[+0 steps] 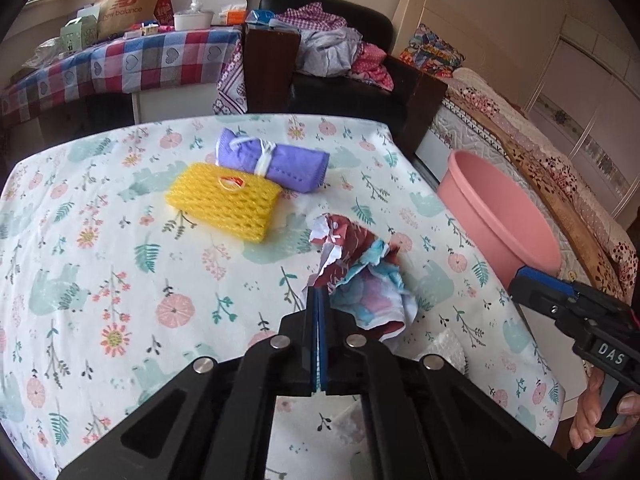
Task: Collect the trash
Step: 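Grasp the crumpled red-blue paper wrapper with the left tool, then lift the wrapper with the left tool while the right tool grasps the purple rolled cloth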
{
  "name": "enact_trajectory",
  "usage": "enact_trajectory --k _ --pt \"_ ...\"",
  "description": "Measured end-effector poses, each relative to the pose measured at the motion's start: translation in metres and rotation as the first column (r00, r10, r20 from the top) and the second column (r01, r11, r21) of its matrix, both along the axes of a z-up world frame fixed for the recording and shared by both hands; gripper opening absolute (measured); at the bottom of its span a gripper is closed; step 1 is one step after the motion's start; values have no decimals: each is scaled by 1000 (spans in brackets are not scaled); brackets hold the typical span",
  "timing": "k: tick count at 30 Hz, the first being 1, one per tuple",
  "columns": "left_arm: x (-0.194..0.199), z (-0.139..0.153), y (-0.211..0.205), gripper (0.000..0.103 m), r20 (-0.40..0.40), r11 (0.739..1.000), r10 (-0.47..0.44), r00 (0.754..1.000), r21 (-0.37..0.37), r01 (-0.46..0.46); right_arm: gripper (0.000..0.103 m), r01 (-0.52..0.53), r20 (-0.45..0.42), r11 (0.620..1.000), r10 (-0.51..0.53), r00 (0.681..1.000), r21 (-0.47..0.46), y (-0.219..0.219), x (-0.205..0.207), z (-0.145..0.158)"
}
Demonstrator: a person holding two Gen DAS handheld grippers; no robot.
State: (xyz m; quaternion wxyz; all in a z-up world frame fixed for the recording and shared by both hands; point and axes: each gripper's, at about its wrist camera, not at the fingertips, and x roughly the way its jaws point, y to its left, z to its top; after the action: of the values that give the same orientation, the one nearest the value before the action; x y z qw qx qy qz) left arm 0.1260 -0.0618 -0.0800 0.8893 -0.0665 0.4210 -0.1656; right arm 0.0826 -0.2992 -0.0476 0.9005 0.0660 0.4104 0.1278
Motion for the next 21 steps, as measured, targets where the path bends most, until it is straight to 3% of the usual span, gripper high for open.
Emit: enact_trajectory --k 8,11,12,13,21 --pt "1 15 20 1 13 997 50 999 -59 -49 27 -19 -8 1000 19 1000 -1 7 1 -2" --pt "4 18 21 17 21 998 41 999 -52 -40 27 -27 -11 1000 27 1000 -7 9 1 -3" --pt "6 18 20 30 22 998 43 999 -43 -42 27 -27 -13 1000 27 1000 -7 9 2 -4" --pt "8 18 19 34 23 998 48 999 -36 -47 27 -27 -16 1000 27 1000 -6 8 3 -5" --pt "34 5 -6 34 0 1000 -5 1000 15 5 27 -26 -28 1000 26 999 -10 9 8 -7"
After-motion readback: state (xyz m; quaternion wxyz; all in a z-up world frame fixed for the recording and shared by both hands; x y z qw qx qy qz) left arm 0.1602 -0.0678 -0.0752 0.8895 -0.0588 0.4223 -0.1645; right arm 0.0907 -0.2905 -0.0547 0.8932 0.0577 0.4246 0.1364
